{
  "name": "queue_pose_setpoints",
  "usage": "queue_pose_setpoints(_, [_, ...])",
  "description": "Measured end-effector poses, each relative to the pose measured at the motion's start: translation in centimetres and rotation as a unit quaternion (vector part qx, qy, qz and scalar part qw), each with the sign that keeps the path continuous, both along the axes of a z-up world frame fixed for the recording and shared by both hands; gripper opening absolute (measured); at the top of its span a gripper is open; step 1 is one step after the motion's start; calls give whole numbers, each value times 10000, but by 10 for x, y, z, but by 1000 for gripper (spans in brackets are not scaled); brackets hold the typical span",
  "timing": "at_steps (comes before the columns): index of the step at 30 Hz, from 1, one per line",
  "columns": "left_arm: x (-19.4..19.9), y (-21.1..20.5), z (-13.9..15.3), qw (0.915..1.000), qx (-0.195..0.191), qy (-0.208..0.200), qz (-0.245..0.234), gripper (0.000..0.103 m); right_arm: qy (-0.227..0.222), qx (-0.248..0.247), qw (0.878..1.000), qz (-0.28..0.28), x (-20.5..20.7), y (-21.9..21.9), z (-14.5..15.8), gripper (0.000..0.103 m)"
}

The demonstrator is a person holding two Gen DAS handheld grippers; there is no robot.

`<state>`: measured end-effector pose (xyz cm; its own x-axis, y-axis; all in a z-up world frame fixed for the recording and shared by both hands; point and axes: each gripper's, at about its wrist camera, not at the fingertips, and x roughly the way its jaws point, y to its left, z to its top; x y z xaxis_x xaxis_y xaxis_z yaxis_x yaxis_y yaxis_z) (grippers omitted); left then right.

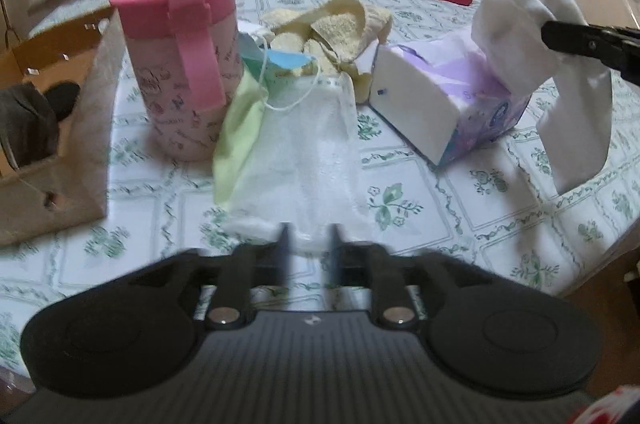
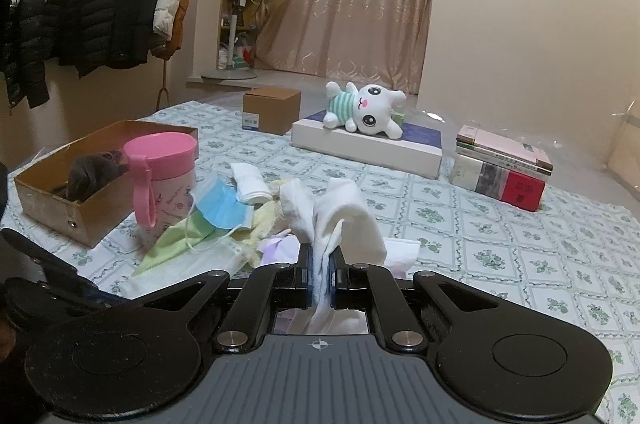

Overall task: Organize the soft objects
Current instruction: 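Carry the mesh bag and white cloth over the cardboard tray with both grippers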

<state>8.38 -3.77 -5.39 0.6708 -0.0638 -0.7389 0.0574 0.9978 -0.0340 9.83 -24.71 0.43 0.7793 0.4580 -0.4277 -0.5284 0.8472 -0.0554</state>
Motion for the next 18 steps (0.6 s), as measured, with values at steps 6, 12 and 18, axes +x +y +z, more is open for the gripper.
queue_pose_setpoints(6, [18, -9, 2, 9990, 218, -336, -206, 67, 20, -11, 10000, 14, 0, 4, 1, 7])
queue_pose_setpoints(12, [49, -18, -12, 9981, 407, -254, -391, 67, 63, -35, 10000, -23, 4, 5, -3, 7])
queue_pose_setpoints(18, [65, -16, -23, 9982, 452, -140, -378, 44, 127, -10, 9999, -20, 8, 6, -6, 7])
